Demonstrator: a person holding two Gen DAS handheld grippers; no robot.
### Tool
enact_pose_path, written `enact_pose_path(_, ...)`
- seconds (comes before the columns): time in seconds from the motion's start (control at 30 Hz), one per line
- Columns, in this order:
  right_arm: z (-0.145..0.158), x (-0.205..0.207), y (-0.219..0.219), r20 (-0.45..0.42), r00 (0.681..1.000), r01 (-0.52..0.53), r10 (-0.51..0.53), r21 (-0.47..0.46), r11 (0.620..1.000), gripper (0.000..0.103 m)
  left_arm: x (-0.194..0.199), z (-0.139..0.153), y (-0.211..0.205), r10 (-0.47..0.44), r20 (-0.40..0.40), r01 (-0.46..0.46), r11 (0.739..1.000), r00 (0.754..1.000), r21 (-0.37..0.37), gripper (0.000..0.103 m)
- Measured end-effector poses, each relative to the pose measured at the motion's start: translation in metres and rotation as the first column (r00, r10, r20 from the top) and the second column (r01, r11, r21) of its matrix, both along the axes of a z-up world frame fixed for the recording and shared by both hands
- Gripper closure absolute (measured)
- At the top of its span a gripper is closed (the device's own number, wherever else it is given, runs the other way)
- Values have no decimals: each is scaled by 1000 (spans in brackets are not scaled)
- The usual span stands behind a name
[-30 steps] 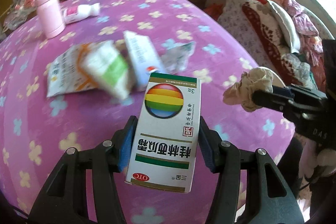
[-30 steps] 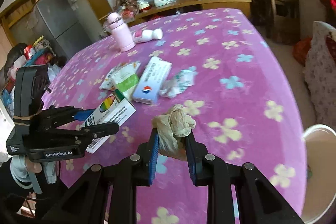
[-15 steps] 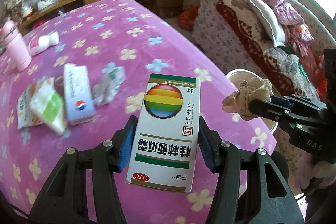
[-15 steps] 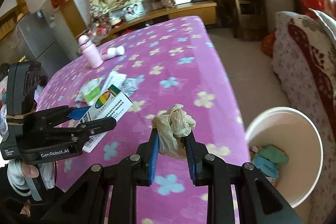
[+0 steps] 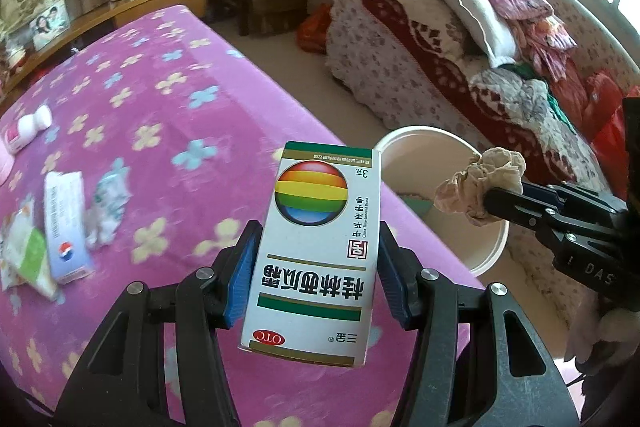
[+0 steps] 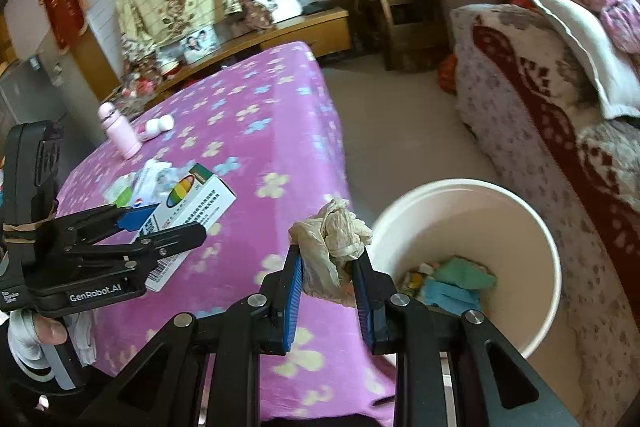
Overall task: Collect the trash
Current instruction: 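Carry box and beige cloth to the white bucket and open both tools, then move both tools back over the trash on the table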
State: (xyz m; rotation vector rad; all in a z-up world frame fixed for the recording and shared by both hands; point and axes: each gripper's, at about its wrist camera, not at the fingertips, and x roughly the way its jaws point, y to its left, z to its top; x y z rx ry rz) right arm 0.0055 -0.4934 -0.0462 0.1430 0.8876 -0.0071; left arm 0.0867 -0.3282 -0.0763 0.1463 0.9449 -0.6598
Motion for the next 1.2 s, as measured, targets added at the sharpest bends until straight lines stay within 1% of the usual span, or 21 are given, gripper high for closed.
enact_pose_path(0.37, -13, -15, -54, -21, 994, 106, -106, -6, 994, 80, 1, -9, -64, -82, -41, 82, 997, 996, -16, 49)
enact_pose_path(0.57, -21, -20, -74, -38, 988, 150, -151, -15, 989, 80, 1, -14, -88, -107, -59, 106, 994, 992, -29, 49)
enact_pose_path(0.73, -30, -21, -87, -58, 983, 173, -174, -16, 985, 80, 2, -18, -101, -118, -71, 115, 992, 990, -40, 49)
enact_pose_path(0.93, -39, -19, -100, -76, 974, 211, -212, -27, 977, 80, 8, -23, -107, -133, -121, 120, 987, 984, -109, 49)
enact_pose_path(0.97, -40, -18, -102, -75, 973, 218, -220, -29, 975, 74, 9, -24, -108, -136, -127, 121, 986, 983, -119, 49)
enact_pose_path(1.0, -41, -18, -104, -74, 971, 226, -228, -34, 973, 61, 10, -25, -108, -141, -134, 123, 984, 981, -130, 49)
enact_pose_path(1.03, -41, -18, -105, -71, 969, 234, -236, -40, 971, 56, 11, -26, -109, -143, -140, 124, 983, 980, -138, 48)
enact_pose_path(1.07, -41, -18, -107, -64, 968, 242, -244, -43, 969, 54, 11, -26, -109, -145, -146, 124, 982, 979, -143, 48)
enact_pose_path(1.2, -43, -19, -107, -69, 967, 244, -246, -30, 969, 54, 10, -27, -110, -148, -147, 128, 982, 978, -141, 48)
